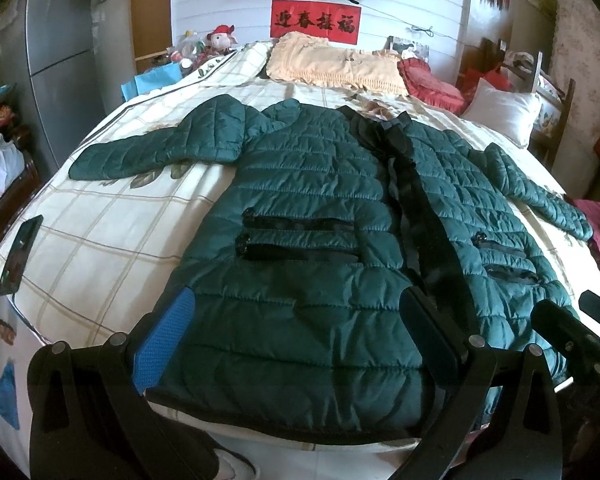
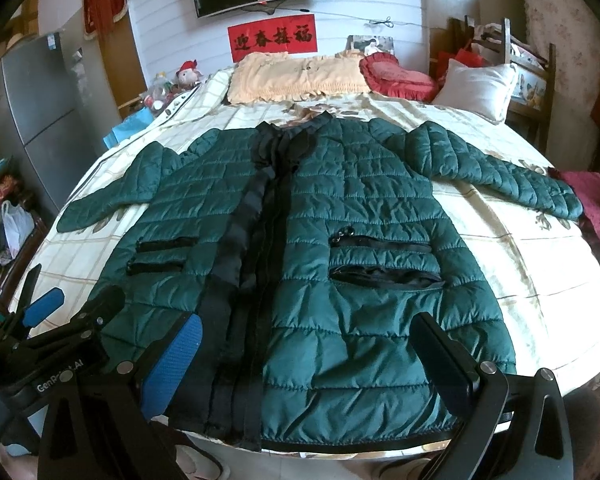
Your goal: Fold large clothes
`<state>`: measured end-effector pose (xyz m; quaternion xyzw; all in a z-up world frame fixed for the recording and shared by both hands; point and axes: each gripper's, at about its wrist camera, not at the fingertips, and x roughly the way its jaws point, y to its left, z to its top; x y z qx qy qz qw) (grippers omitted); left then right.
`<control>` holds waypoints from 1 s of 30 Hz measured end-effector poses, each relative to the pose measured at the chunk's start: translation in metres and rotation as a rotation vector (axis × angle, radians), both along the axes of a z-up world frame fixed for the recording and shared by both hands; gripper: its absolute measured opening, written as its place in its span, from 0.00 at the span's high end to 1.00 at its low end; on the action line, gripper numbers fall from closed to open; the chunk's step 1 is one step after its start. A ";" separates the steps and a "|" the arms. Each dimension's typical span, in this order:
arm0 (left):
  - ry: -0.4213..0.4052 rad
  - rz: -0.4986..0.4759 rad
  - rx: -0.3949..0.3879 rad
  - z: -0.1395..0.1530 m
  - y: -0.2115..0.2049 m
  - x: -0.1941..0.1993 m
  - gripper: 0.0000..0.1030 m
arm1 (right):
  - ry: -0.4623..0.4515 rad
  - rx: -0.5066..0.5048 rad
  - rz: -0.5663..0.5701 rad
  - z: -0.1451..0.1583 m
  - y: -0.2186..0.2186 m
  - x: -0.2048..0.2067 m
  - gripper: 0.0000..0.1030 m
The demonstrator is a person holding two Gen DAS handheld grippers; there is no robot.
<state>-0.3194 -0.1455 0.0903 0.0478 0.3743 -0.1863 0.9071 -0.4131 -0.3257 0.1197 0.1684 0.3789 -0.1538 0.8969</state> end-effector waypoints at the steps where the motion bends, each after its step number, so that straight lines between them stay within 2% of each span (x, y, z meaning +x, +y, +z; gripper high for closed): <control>1: 0.002 -0.001 0.000 0.000 0.000 0.000 0.01 | 0.000 0.001 -0.001 0.000 0.000 0.000 0.00; 10: 0.007 -0.003 -0.001 0.001 -0.001 0.003 0.01 | -0.037 -0.015 0.001 -0.003 -0.003 0.004 0.00; 15: -0.022 -0.001 0.016 0.007 -0.006 0.015 0.00 | -0.050 -0.036 0.010 0.003 -0.008 0.018 0.00; 30: 0.032 0.043 -0.002 0.013 -0.015 0.090 0.01 | -0.078 -0.054 0.029 0.022 -0.025 0.094 0.00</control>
